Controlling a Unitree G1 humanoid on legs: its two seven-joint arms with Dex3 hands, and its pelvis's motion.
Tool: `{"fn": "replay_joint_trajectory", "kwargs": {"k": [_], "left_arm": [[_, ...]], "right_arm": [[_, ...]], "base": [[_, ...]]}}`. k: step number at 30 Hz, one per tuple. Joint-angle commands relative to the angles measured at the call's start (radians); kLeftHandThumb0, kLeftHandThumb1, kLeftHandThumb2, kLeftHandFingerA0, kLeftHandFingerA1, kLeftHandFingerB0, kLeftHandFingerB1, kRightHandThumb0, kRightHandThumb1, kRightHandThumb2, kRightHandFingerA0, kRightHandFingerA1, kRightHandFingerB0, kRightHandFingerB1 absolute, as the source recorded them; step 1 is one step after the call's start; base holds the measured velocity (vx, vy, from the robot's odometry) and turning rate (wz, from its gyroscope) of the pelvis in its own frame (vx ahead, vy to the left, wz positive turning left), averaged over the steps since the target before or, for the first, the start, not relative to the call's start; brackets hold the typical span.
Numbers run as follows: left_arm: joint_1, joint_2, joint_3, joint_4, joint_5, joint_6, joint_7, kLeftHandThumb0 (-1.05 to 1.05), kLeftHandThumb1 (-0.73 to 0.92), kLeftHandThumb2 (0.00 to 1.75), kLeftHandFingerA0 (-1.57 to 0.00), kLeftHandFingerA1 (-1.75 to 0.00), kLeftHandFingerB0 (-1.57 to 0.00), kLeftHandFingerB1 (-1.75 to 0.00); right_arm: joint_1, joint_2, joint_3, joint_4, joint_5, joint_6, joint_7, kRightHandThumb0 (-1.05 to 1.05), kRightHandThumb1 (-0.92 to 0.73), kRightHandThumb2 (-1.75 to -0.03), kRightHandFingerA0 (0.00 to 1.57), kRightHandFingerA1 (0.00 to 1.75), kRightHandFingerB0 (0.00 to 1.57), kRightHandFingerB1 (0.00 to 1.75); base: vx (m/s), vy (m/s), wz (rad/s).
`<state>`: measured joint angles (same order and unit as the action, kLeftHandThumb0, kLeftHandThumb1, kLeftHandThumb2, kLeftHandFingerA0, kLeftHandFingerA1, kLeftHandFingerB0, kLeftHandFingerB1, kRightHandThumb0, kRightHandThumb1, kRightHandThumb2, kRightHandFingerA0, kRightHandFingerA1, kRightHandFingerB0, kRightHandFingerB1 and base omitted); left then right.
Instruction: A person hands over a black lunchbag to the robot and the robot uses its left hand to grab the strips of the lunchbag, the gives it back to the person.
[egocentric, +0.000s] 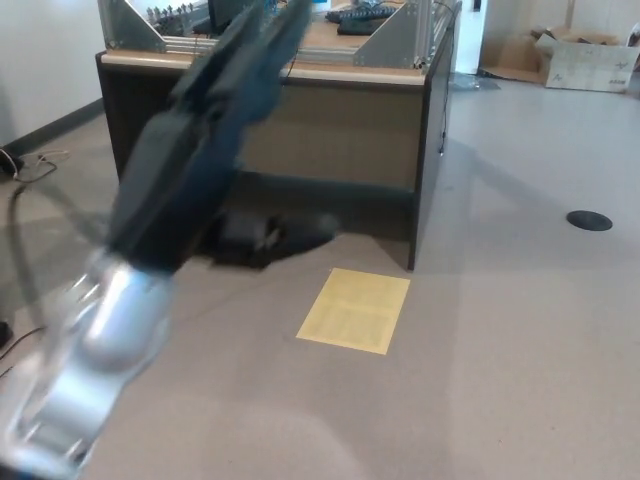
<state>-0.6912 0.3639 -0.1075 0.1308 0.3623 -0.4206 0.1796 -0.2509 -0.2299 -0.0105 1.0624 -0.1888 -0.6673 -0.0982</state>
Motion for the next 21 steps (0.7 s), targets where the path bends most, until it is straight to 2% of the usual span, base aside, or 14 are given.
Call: {"fn": "replay_joint_trajectory", "kwargs": {"k": [1,4,5,6,8,9,11,12,14,15,16,17,18,21], "left_arm": [[0.515,0.12,0.185,0.001,-0.366,-0.091,-0.249,-0.76,0.46,0.86,0.0,-0.13,0.0,-0.07],[0.621,0.12,0.193,0.111,-0.283,-0.144,-0.189,-0.8,0.61,0.95,-0.03,-0.23,-0.08,-0.22],[0.642,0.113,0.197,0.181,-0.259,-0.165,-0.163,-0.73,0.71,0.67,-0.06,-0.22,-0.09,-0.2],[0.652,0.106,0.202,0.213,-0.253,-0.17,-0.154,-0.78,0.64,0.97,0.0,-0.3,-0.13,-0.26],[0.684,0.097,0.211,0.291,-0.231,-0.196,-0.126,-0.75,0.64,0.99,0.0,-0.32,-0.11,-0.26],[0.702,0.094,0.217,0.332,-0.223,-0.212,-0.11,-0.73,0.74,0.67,-0.08,-0.26,-0.07,-0.2],[0.717,0.091,0.224,0.418,-0.213,-0.243,-0.096,-0.72,0.79,0.64,-0.08,-0.26,-0.06,-0.23],[0.725,0.094,0.222,0.504,-0.187,-0.256,-0.069,-0.76,0.64,0.98,0.0,-0.31,-0.12,-0.26],[0.728,0.093,0.221,0.602,-0.167,-0.282,-0.047,-0.75,0.62,0.96,0.0,-0.31,-0.13,-0.27],[0.72,0.094,0.222,0.643,-0.17,-0.286,-0.052,-0.7,0.72,0.66,-0.08,-0.23,-0.08,-0.2],[0.706,0.1,0.217,0.691,-0.167,-0.27,-0.063,-0.73,0.62,0.93,-0.04,-0.28,-0.04,-0.23],[0.691,0.098,0.221,0.722,-0.178,-0.252,-0.08,-0.76,0.7,0.67,-0.09,-0.26,-0.08,-0.19],[0.669,0.091,0.229,0.748,-0.199,-0.231,-0.103,-0.78,0.61,0.95,-0.03,-0.34,-0.1,-0.23],[0.643,0.094,0.227,0.776,-0.202,-0.236,-0.119,-0.73,0.57,0.93,-0.04,-0.39,-0.03,-0.27]], "right_arm": [[-0.018,-0.011,-0.013,0.016,0.006,0.027,-0.037,-0.38,-0.62,-0.58,0.63,0.46,0.45,0.35],[-0.007,-0.01,-0.014,0.015,0.011,0.027,-0.028,-0.38,-0.62,-0.59,0.6,0.46,0.43,0.35],[-0.02,-0.014,-0.016,0.021,0.014,0.027,-0.022,-0.38,-0.62,-0.59,0.6,0.46,0.42,0.35],[-0.025,-0.016,-0.016,0.024,0.013,0.028,-0.021,-0.39,-0.63,-0.59,0.61,0.46,0.42,0.35],[-0.025,-0.016,-0.012,0.027,0.003,0.031,-0.038,-0.4,-0.63,-0.59,0.62,0.46,0.43,0.35],[-0.018,-0.015,-0.005,0.028,-0.007,0.026,-0.049,-0.41,-0.63,-0.59,0.62,0.46,0.42,0.35],[-0.012,-0.014,-0.002,0.024,-0.009,0.025,-0.045,-0.4,-0.63,-0.59,0.62,0.46,0.42,0.35],[-0.006,-0.011,-0.004,0.023,-0.002,0.017,-0.035,-0.39,-0.63,-0.59,0.6,0.47,0.41,0.35],[0.005,-0.006,-0.005,0.023,0.004,0.012,-0.028,-0.39,-0.63,-0.59,0.61,0.46,0.42,0.35],[0.006,-0.003,-0.004,0.024,0.004,0.015,-0.029,-0.4,-0.63,-0.59,0.61,0.46,0.41,0.35],[0.004,-0.001,-0.002,0.028,0.0,0.018,-0.033,-0.41,-0.64,-0.58,0.62,0.46,0.41,0.35],[0.001,0.0,-0.003,0.032,0.001,0.02,-0.035,-0.43,-0.64,-0.59,0.61,0.46,0.41,0.35],[-0.003,-0.001,-0.004,0.035,0.002,0.025,-0.04,-0.43,-0.64,-0.59,0.61,0.46,0.41,0.34],[-0.006,-0.006,-0.002,0.038,-0.006,0.029,-0.051,-0.45,-0.64,-0.59,0.62,0.46,0.41,0.35]], "base": [[0.0,0.0,0.0],[0.0,0.0,0.0],[0.0,0.0,0.0],[0.0,0.0,0.0],[0.0,0.0,0.0],[0.0,0.0,0.0],[0.0,0.0,0.0],[0.0,0.0,0.0],[0.0,0.0,0.0],[0.0,0.0,0.0],[0.0,0.0,0.0],[0.0,0.0,0.0],[0.0,0.0,0.0],[0.0,0.0,0.0]]}}
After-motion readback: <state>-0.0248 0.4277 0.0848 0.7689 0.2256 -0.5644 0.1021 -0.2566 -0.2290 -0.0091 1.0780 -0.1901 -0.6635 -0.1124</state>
